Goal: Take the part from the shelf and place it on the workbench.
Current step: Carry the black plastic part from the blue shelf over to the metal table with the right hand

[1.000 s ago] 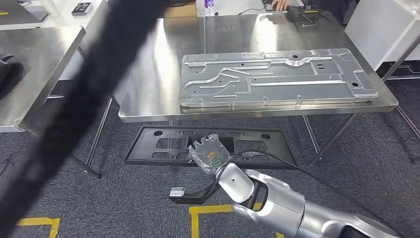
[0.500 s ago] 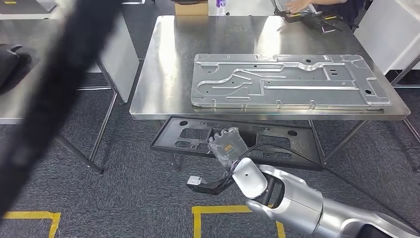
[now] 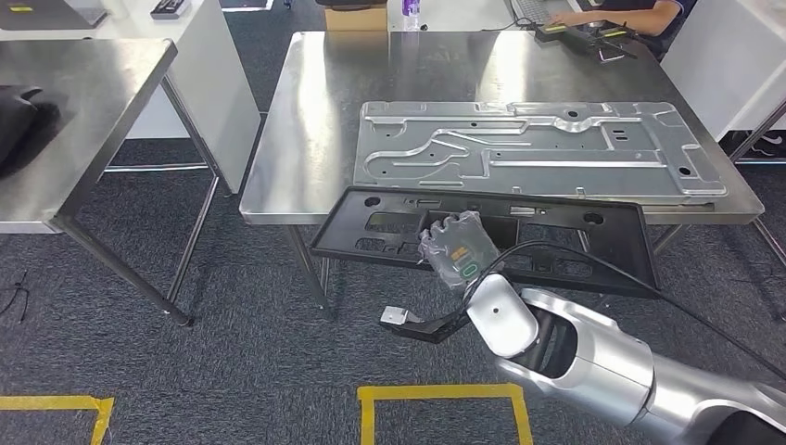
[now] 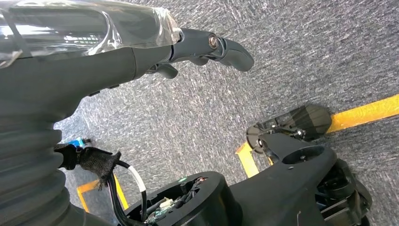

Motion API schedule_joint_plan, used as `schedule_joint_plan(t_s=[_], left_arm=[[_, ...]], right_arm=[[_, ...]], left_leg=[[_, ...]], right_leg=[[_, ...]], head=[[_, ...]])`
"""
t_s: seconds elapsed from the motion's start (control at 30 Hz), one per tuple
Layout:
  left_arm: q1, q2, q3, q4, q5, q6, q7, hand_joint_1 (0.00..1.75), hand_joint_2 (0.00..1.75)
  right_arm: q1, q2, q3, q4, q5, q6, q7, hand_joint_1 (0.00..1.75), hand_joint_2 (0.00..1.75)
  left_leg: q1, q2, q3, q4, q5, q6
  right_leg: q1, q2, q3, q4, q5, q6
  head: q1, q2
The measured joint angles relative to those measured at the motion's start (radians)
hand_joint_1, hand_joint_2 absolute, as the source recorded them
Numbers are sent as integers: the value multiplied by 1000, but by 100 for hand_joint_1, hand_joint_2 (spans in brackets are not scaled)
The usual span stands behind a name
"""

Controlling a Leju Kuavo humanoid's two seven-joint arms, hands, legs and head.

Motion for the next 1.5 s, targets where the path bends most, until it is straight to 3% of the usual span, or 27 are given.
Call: schedule_joint_plan(t_s=[0.57, 0.73, 0.8, 0.87, 0.93, 0.97, 1.0, 1.03, 1.1, 1.13, 1.2, 1.27, 1.33, 1.43, 1.47, 1.5], left_arm=[[-1, -8, 0, 0, -31, 28, 0, 0, 175], [-2, -8, 0, 0, -34, 28, 2, 0, 175], [-2, -9, 0, 0, -35, 29, 4, 0, 175], [-2, -10, 0, 0, -35, 30, 5, 0, 175], [-2, -12, 0, 0, -36, 31, 5, 0, 175], [-1, -13, 0, 0, -36, 32, 5, 0, 175], [-1, -14, 0, 0, -37, 33, 4, 0, 175], [0, -15, 0, 0, -38, 34, 3, 0, 175], [0, -15, 0, 0, -38, 36, 3, 0, 175], [0, -15, 0, 0, -38, 37, 3, 0, 175], [0, -13, 0, 0, -39, 38, 3, 0, 175], [2, -14, 0, 0, -39, 39, 3, 0, 175], [2, -14, 0, 0, -40, 39, 3, 0, 175], [-4, -14, 1, 0, -38, 39, 0, 0, 175], [-7, -14, 2, 0, -37, 39, 0, 0, 175], [-10, -14, 2, 0, -36, 39, 0, 0, 175]], right_arm=[[-20, -9, 2, -26, 16, -15, -27, 175, 175], [-21, -7, 5, -27, 15, -25, -32, 175, 175], [-23, -7, 5, -28, 15, -30, -35, 175, 175], [-25, -7, 5, -28, 15, -32, -37, 175, 175], [-26, -7, 8, -28, 14, -33, -38, 175, 175], [-24, -7, 10, -28, 13, -33, -38, 175, 175], [-23, -7, 12, -28, 12, -33, -39, 175, 175], [-22, -7, 13, -28, 11, -32, -39, 175, 175], [-22, -7, 13, -28, 10, -33, -39, 175, 175], [-23, -7, 14, -29, 10, -33, -39, 175, 175], [-22, -7, 14, -30, 9, -33, -39, 175, 175], [-23, -7, 14, -31, 8, -33, -39, 175, 175], [-25, -7, 13, -32, 7, -33, -38, 175, 175], [-25, -7, 14, -33, 6, -33, -38, 175, 175], [-24, -7, 14, -33, 6, -33, -37, 175, 175], [-23, -7, 15, -33, 6, -33, -37, 175, 175]], left_leg=[[-2, 0, 0, 2, -2, 3], [-7, -1, 1, -1, -4, 15], [0, -2, 16, -19, 2, 23], [9, -2, 32, -34, 6, 30], [12, -4, 39, -36, 3, 31], [14, -6, 41, -35, 1, 30], [16, -9, 43, -35, -2, 27], [21, -13, 45, -33, -5, 21], [28, -19, 50, -24, -18, 3], [29, -21, 51, -18, -26, -7], [29, -24, 50, -14, -36, -23], [33, -24, 52, -17, -40, -30], [37, -15, 35, 25, -62, -34], [29, -6, -72, 227, -131, -29], [23, -5, -107, 280, -138, -24], [17, -5, -126, 298, -127, -17]], right_leg=[[-2, -2, 2, -1, 0, 1], [-7, -3, 5, -5, 0, 11], [-8, -2, 7, 1, -6, 18], [-8, 4, -26, 78, -46, 24], [-13, 7, -97, 213, -99, 32], [-17, 7, -124, 257, -107, 37], [-21, 7, -136, 266, -96, 42], [-27, 7, -126, 233, -68, 47], [-36, 9, -66, 99, 1, 61], [-39, 14, -41, 45, 20, 61], [-36, 21, -24, 7, 21, 49], [-32, 21, -25, 9, 15, 27], [-29, 20, -19, 9, 10, 11], [-20, 18, -5, 9, -2, -5], [-15, 17, 1, 9, -8, -9], [-10, 17, 10, 9, -15, -11]], head=[[0, 0], [0, 0], [0, 0], [2, 0], [4, 0], [4, 0], [4, 0], [4, 0], [5, 0], [5, 0], [6, 0], [6, 0], [5, 0], [2, 0], [2, 0], [2, 0]])
